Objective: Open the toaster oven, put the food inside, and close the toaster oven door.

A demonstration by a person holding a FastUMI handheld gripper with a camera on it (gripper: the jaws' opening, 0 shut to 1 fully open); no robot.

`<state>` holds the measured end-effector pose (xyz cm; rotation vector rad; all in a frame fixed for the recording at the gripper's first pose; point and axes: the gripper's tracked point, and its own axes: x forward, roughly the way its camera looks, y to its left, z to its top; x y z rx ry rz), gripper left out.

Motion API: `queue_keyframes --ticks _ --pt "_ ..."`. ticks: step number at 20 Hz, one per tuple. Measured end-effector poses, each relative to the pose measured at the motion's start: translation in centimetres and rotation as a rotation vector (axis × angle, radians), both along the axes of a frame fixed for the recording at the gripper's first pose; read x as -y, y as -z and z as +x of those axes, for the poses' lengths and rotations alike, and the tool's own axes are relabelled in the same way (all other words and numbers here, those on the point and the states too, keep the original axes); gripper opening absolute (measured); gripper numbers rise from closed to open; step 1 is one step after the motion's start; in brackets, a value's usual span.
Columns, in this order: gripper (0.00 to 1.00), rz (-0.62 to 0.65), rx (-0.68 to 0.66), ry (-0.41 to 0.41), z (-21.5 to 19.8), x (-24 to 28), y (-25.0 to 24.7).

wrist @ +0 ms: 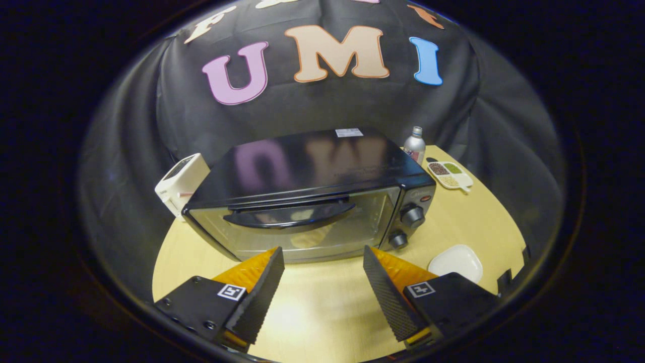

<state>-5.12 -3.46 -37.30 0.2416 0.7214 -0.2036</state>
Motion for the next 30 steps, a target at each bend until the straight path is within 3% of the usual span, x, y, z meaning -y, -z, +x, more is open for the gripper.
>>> queue_keyframes --ticks 8,22,30 --pt "1.0 -0.066 0.1 -0.032 2.5 1.7 -5.2" --pt "0.99 -0.062 0.663 -0.001 10.8 4.3 -30.5" --pt "0.99 -0.147 0.731 0.08 10.1 9.3 -33.5"
